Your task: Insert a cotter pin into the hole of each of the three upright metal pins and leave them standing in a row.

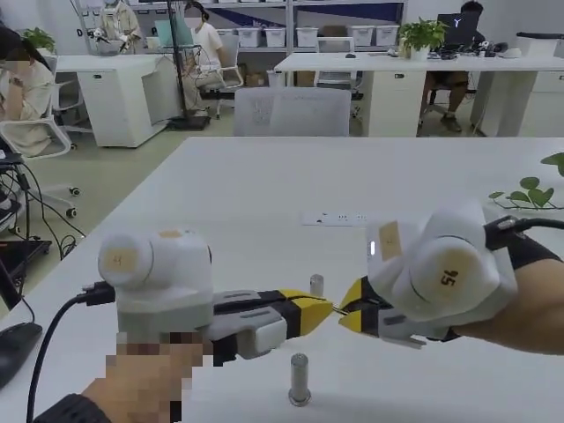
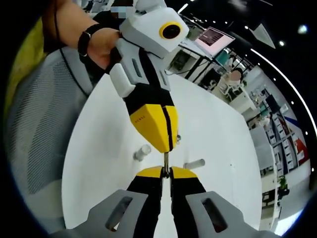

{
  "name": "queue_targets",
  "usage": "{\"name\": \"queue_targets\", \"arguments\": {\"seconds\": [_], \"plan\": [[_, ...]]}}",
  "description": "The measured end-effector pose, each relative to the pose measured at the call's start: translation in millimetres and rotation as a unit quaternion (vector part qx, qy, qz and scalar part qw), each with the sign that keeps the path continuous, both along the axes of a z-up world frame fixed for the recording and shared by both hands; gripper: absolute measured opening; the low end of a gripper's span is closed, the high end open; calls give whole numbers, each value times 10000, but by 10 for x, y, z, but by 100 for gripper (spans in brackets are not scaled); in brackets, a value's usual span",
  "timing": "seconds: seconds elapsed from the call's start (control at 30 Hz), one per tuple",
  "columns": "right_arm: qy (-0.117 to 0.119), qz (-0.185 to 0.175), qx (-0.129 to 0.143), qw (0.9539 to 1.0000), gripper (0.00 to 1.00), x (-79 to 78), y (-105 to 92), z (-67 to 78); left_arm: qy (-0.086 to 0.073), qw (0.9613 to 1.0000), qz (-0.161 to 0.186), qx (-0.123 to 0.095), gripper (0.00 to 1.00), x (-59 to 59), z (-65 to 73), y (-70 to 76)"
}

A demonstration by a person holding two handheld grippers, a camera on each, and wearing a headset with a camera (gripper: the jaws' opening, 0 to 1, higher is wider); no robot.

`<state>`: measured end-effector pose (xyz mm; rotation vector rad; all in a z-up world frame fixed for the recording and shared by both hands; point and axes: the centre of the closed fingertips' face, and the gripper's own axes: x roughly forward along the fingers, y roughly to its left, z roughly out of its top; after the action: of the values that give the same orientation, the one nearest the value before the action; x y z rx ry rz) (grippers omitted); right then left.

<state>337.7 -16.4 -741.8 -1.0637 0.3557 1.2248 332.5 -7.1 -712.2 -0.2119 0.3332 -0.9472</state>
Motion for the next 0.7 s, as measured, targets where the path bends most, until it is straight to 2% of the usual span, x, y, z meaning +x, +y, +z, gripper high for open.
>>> {"name": "queue_targets", "arguments": {"seconds": [0.07, 0.17, 0.23, 0.37, 0.4, 0.53, 0.6, 0.63, 0.7], "plan": [[5, 4, -9, 10000, 6, -1, -5, 4, 29, 10000, -13, 17, 0, -9, -14, 3], [133, 54, -46, 9999, 5, -36, -16, -4, 54, 10000, -53, 9, 1, -26, -16, -8], [177, 98, -124, 9997, 5, -55, -31, -16, 33, 10000, -88, 27, 1, -37, -17, -25], [301, 165, -264, 9991, 4, -95, -65, -56, -89, 9994, -244, 225, 1, -87, -59, -75], [320, 178, -303, 9989, 4, -103, -78, -65, -219, 9986, -316, 350, 1, -100, -73, -84], [517, 283, -495, 9970, 4, -171, -119, -117, -545, 9938, -593, 767, 1, -170, -132, -122], [637, 350, -614, 9955, 4, -210, -143, -144, -755, 9888, -754, 1042, 1, -207, -168, -140], [673, 355, -671, 9948, 4, -216, -156, -151, -809, 9868, -814, 1144, 1, -225, -187, -151], [868, 425, -810, 9920, 3, -278, -188, -185, -1031, 9792, -939, 1475, 1, -248, -237, -164]]}}
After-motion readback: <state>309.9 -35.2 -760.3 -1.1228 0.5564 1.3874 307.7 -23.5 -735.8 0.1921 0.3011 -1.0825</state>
